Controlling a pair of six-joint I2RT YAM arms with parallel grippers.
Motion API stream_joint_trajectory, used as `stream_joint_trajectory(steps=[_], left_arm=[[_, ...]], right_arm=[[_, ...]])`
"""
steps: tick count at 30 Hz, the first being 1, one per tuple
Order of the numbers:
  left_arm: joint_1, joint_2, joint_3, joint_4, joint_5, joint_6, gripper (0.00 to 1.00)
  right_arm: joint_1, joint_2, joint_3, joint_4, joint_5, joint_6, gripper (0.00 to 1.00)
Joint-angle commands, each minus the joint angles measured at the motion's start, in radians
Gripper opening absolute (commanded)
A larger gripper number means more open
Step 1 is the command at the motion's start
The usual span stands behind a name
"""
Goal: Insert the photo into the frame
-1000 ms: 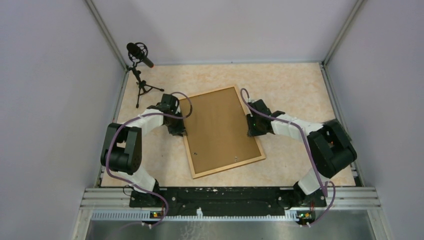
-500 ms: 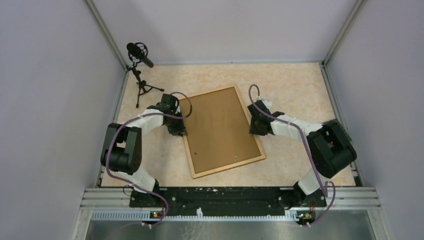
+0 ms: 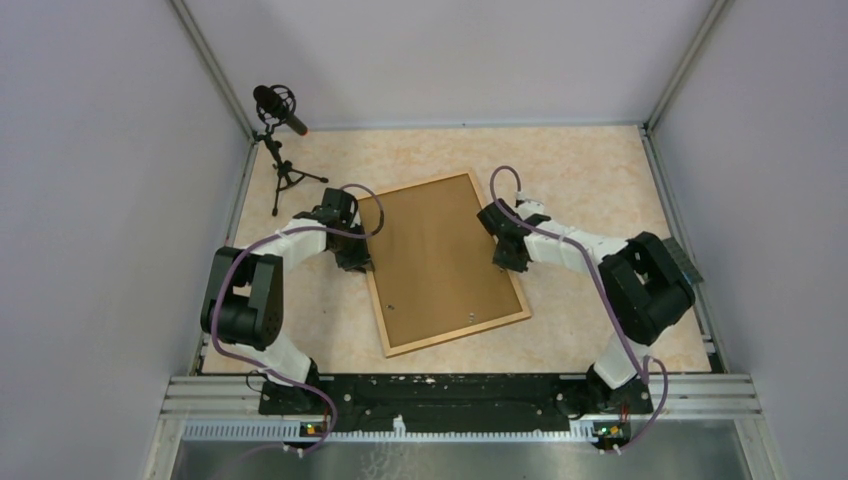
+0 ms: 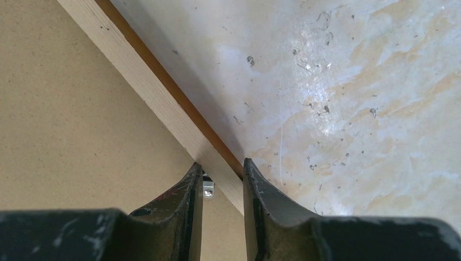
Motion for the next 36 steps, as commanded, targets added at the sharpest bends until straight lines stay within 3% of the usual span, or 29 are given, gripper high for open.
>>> stream_joint_trajectory(steps=[1, 4, 8, 14, 16, 21, 29, 30, 33, 36], left_arm=[[-0.001, -0.012, -0.021, 0.003, 0.025, 0.007, 0.14], [-0.001, -0.006, -0.021, 0.0, 0.03, 0.007, 0.14], [0.0, -0.01, -0.021, 0.003, 0.031, 0.007, 0.14], [-0.001, -0.009, -0.024, 0.003, 0.035, 0.008, 0.14], [0.0, -0.011, -0.023, 0.003, 0.032, 0.007, 0.14], [0.0, -0.011, -0.024, 0.005, 0.034, 0.007, 0.13], [0.0, -0.017, -0.031, 0.011, 0.039, 0.002, 0.13], [-0.001, -0.016, -0.032, 0.013, 0.037, 0.001, 0.13], [0.001, -0.012, -0.032, 0.011, 0.027, -0.001, 0.14], [0.0, -0.009, -0.032, 0.009, 0.021, -0.002, 0.14]], right_arm=[[0.029, 0.135, -0.054, -0.143, -0.069, 0.072, 0.21], [0.03, 0.103, -0.079, -0.14, -0.052, 0.035, 0.24], [0.033, 0.066, -0.123, -0.081, -0.076, -0.083, 0.43], [0.032, 0.065, -0.119, -0.108, -0.067, -0.168, 0.43], [0.033, 0.057, -0.12, -0.109, -0.073, -0.182, 0.37], [0.032, 0.007, -0.132, -0.068, -0.083, -0.205, 0.0], [0.012, -0.015, -0.104, 0.062, -0.11, -0.303, 0.0], [0.005, -0.015, -0.097, 0.067, -0.127, -0.317, 0.03], [-0.003, -0.03, -0.085, 0.063, -0.169, -0.358, 0.34], [-0.002, -0.083, -0.12, 0.105, -0.22, -0.404, 0.52]])
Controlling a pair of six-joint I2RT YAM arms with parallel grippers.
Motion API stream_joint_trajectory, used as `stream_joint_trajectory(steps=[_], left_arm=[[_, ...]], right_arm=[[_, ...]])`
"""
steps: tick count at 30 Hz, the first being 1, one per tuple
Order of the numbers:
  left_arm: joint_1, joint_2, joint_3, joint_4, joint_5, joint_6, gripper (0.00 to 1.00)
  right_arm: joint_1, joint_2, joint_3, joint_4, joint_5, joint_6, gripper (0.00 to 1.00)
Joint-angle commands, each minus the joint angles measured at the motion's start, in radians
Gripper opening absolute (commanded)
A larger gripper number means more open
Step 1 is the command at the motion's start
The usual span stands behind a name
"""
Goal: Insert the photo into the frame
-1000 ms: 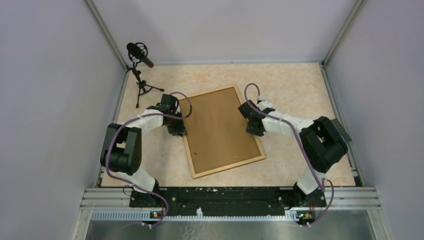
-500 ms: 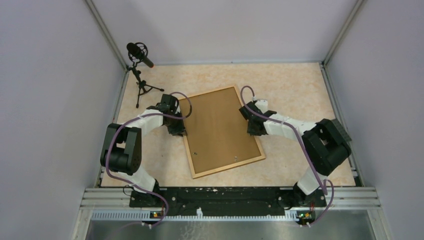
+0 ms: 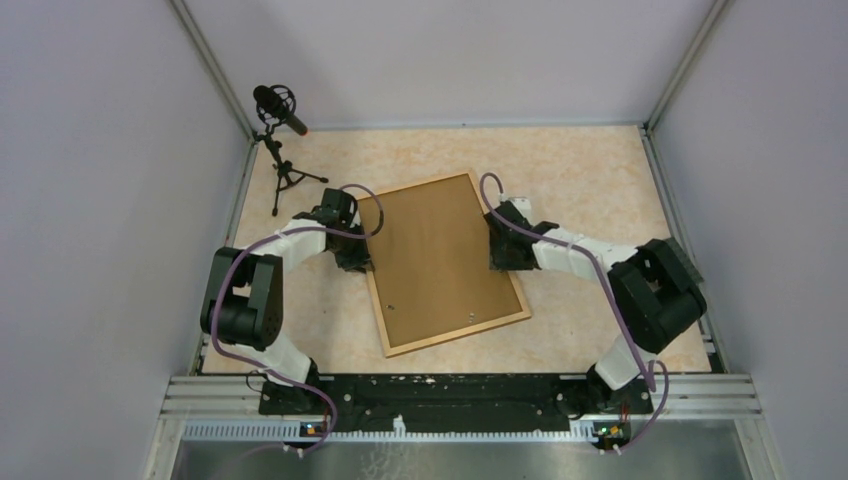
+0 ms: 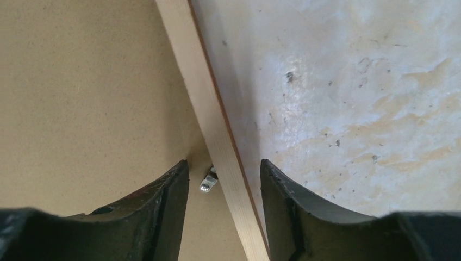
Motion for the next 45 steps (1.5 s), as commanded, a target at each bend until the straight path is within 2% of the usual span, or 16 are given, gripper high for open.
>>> stream_joint_trajectory(steps=[1, 3, 6, 9, 15, 20, 21, 24, 25, 27, 28, 31, 35, 39, 43, 45], left_arm=[[-0.002, -0.006, -0.027, 0.003, 0.013, 0.002, 0.14], [-0.002, -0.003, -0.026, 0.002, 0.011, 0.001, 0.14], [-0.002, -0.002, -0.027, 0.002, 0.015, 0.001, 0.13], [-0.003, -0.009, -0.031, 0.003, 0.012, 0.0, 0.13], [-0.003, -0.023, -0.044, 0.006, 0.022, 0.001, 0.13], [-0.003, -0.029, -0.053, 0.017, 0.046, -0.008, 0.13], [-0.002, -0.027, -0.054, 0.017, 0.054, -0.01, 0.13], [-0.004, -0.029, -0.061, 0.018, 0.056, -0.016, 0.13], [-0.003, -0.033, -0.065, 0.02, 0.057, -0.02, 0.14], [-0.002, -0.041, -0.083, 0.027, 0.064, -0.037, 0.18], [-0.003, -0.047, -0.095, 0.034, 0.075, -0.05, 0.2], [-0.003, -0.056, -0.135, 0.061, 0.14, -0.097, 0.22], [-0.008, -0.083, -0.237, 0.15, 0.269, -0.199, 0.22], [-0.038, -0.144, -0.33, 0.208, 0.336, -0.271, 0.2], [-0.131, -0.215, -0.376, 0.225, 0.321, -0.328, 0.21], [-0.225, -0.239, -0.375, 0.233, 0.302, -0.369, 0.21]], right_arm=[[0.002, -0.035, -0.074, -0.02, -0.15, -0.056, 0.53], [-0.004, -0.034, -0.082, -0.039, -0.134, -0.057, 0.51], [-0.009, -0.021, -0.102, -0.035, -0.128, -0.053, 0.3], [-0.022, 0.006, -0.102, -0.025, -0.133, -0.041, 0.25], [-0.028, 0.027, -0.082, -0.029, -0.149, -0.008, 0.0], [-0.028, 0.007, -0.086, -0.016, -0.172, -0.001, 0.0], [-0.028, 0.005, -0.079, -0.018, -0.184, -0.008, 0.03], [-0.029, -0.019, -0.065, -0.021, -0.215, -0.036, 0.46], [-0.028, -0.036, -0.073, -0.009, -0.236, -0.053, 0.57], [-0.029, -0.064, -0.095, 0.051, -0.298, -0.079, 0.74], [-0.029, -0.064, -0.095, 0.07, -0.324, -0.09, 0.78], [-0.029, -0.005, -0.042, 0.106, -0.357, -0.121, 0.8], [-0.03, 0.162, 0.116, 0.089, -0.375, -0.177, 0.8], [-0.038, 0.256, 0.249, 0.066, -0.317, -0.221, 0.82], [-0.061, 0.362, 0.422, 0.017, -0.335, -0.269, 0.84], [-0.065, 0.417, 0.515, -0.015, -0.338, -0.3, 0.85]])
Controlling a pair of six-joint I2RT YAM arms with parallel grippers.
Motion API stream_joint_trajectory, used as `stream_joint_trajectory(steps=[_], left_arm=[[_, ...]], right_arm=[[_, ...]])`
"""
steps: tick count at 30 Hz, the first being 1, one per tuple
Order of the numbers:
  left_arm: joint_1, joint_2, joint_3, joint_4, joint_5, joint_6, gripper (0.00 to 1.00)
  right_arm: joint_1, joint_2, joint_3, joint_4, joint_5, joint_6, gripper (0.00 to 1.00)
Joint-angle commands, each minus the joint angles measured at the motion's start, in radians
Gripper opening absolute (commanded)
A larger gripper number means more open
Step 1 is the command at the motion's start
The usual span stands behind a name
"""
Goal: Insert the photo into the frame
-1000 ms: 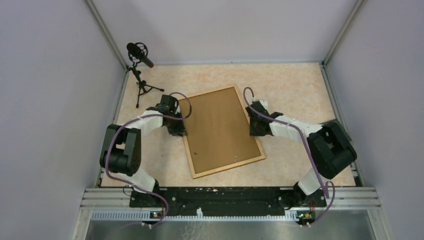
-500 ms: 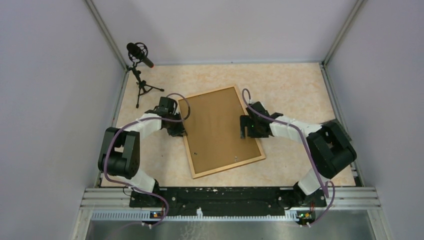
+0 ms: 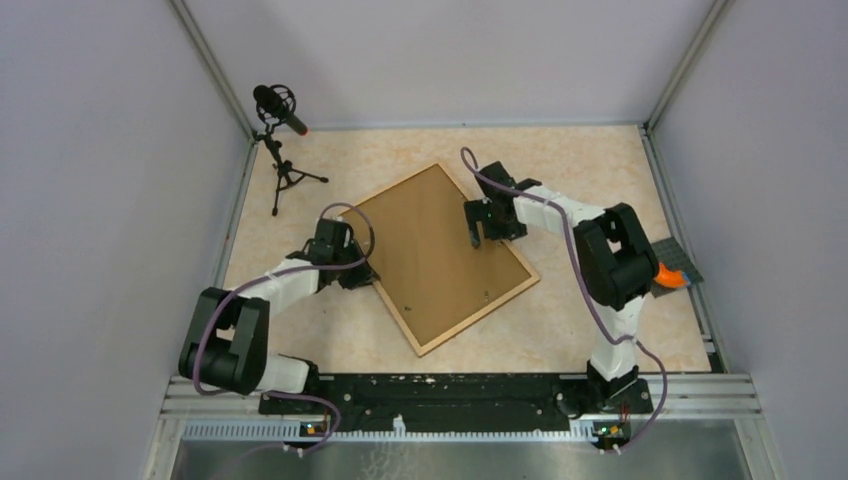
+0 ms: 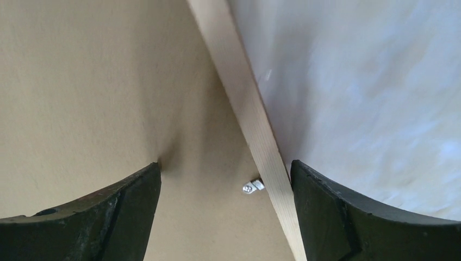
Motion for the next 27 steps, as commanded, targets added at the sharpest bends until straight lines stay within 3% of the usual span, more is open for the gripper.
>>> stream_joint_trajectory(steps=[1, 5, 8, 11, 13, 16, 20, 24, 27], left_arm=[[-0.261, -0.024, -0.051, -0.059, 0.251, -0.147, 0.21], [-0.417, -0.049, -0.044, -0.01, 0.219, -0.236, 0.23], [-0.451, -0.089, -0.064, 0.017, 0.221, -0.253, 0.28], [-0.45, -0.175, -0.066, -0.037, 0.16, -0.193, 0.38], [-0.448, -0.24, -0.049, -0.094, 0.098, -0.121, 0.51], [-0.429, -0.315, 0.01, -0.171, 0.017, 0.012, 0.71], [-0.401, -0.317, 0.142, -0.223, -0.074, 0.185, 0.91], [-0.365, -0.222, 0.315, -0.275, -0.217, 0.282, 0.98], [-0.322, -0.128, 0.41, -0.288, -0.33, 0.299, 0.99]], right_arm=[[0.017, 0.17, 0.198, 0.101, -0.091, -0.054, 0.85], [0.011, 0.259, 0.352, 0.023, -0.134, -0.089, 0.85], [0.008, 0.28, 0.448, -0.065, -0.097, -0.101, 0.86], [-0.008, 0.226, 0.479, -0.121, -0.025, -0.092, 0.89], [-0.019, 0.149, 0.453, -0.148, 0.065, -0.073, 0.92], [-0.02, -0.016, 0.331, -0.159, 0.132, 0.005, 0.98], [-0.024, -0.281, -0.002, -0.017, -0.026, 0.108, 0.99], [-0.024, -0.475, -0.238, -0.009, -0.015, 0.152, 0.99], [-0.025, -0.593, -0.351, -0.066, 0.126, 0.176, 0.94]])
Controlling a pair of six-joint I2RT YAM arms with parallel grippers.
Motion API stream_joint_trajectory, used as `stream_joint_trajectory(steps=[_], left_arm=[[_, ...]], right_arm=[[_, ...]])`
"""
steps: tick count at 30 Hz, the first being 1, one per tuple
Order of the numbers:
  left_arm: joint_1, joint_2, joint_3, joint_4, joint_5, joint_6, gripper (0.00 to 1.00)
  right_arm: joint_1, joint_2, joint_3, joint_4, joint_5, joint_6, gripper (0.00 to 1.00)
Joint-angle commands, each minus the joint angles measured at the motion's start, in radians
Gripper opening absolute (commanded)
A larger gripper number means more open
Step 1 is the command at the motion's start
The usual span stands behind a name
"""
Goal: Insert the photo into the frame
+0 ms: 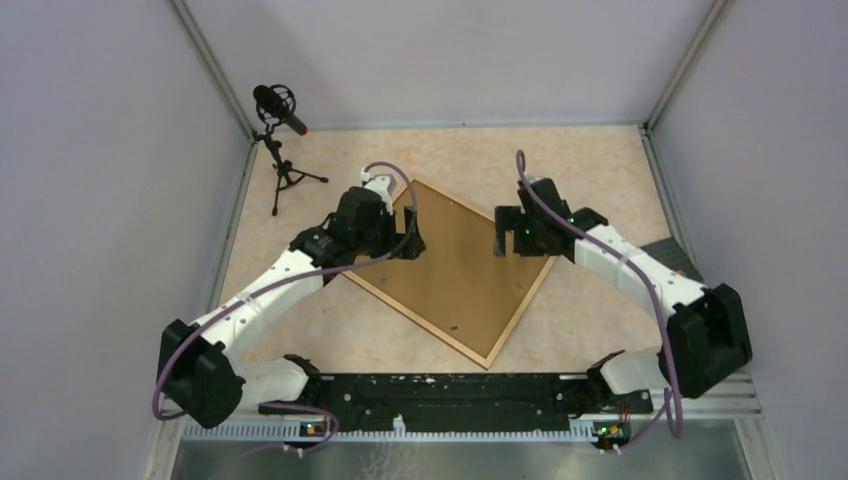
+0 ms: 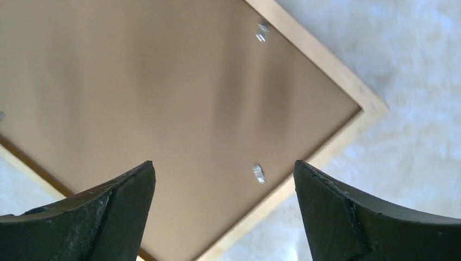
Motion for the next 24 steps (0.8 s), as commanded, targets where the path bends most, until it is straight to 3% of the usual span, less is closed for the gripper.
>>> stream_joint_trajectory(steps=[1, 4, 7, 12, 17, 24], left_arm=[[0.062, 0.121, 0.13, -0.033, -0.197, 0.103, 0.99], [0.134, 0.233, 0.199, -0.021, -0.181, 0.087, 0.98], [0.215, 0.333, 0.274, -0.054, -0.067, 0.058, 0.98], [0.264, 0.416, 0.349, -0.098, -0.013, 0.098, 0.98], [0.271, 0.41, 0.319, -0.103, -0.072, 0.15, 0.98], [0.274, 0.356, 0.219, -0.051, -0.199, 0.156, 0.98]], right_arm=[[-0.003, -0.127, -0.158, -0.034, 0.164, 0.097, 0.91], [-0.006, -0.224, -0.27, -0.036, 0.22, 0.235, 0.8], [-0.007, -0.271, -0.358, 0.045, 0.186, 0.363, 0.72], [-0.01, -0.2, -0.407, 0.146, 0.188, 0.476, 0.56], [-0.013, -0.055, -0.376, 0.146, 0.198, 0.438, 0.49], [-0.016, 0.028, -0.381, 0.197, 0.285, 0.254, 0.16]])
